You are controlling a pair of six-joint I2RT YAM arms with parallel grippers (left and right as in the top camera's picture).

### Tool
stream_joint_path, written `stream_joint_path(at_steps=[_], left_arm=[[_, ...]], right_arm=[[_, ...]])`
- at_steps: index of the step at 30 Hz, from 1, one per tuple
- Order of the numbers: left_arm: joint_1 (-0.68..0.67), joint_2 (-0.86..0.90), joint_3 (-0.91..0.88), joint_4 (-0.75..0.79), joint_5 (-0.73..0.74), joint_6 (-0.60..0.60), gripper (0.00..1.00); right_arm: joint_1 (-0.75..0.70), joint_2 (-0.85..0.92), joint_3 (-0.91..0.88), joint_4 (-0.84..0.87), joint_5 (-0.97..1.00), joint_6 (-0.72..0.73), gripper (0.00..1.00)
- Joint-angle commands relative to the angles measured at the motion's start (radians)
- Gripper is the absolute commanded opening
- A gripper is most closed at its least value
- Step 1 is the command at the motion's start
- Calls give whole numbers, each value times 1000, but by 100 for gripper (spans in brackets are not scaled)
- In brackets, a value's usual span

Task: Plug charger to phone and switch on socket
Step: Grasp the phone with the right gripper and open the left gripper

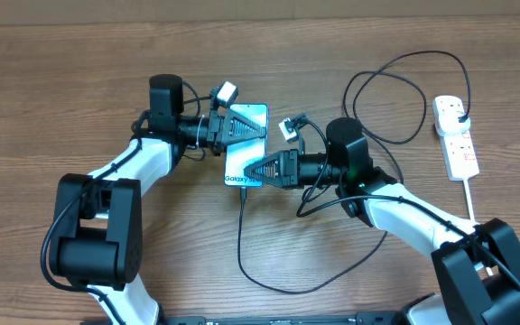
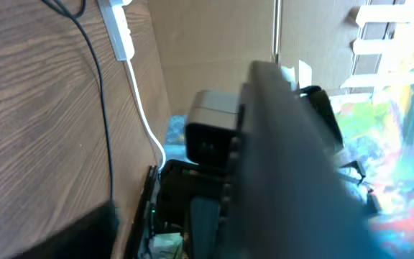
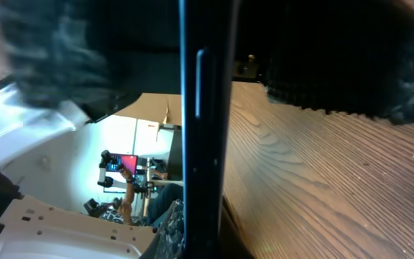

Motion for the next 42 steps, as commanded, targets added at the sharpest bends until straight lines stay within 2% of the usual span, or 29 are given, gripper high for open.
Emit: stream_joint_path(at_steps=[1, 2, 3, 12, 22, 30, 42], left_arm=[[-5, -8, 2, 3, -11, 6, 92], [-5, -8, 2, 2, -19, 8, 98], [-5, -8, 2, 2, -23, 22, 100], [1, -8, 2, 2, -26, 129, 100], [30, -8, 2, 0, -50, 200, 100], [39, -8, 2, -12, -51, 326, 100], [39, -8, 2, -14, -51, 403, 100]], right_arm=[[10, -20, 16, -24, 16, -48, 4], [10, -20, 16, -47, 27, -60, 4], [10, -20, 16, -74, 39, -76, 4], [7, -19, 15, -274, 169, -188, 4], [-61, -20, 14, -357, 188, -215, 4], [-112, -19, 14, -452, 214, -266, 4], [-155, -19, 14, -460, 235, -266, 4]])
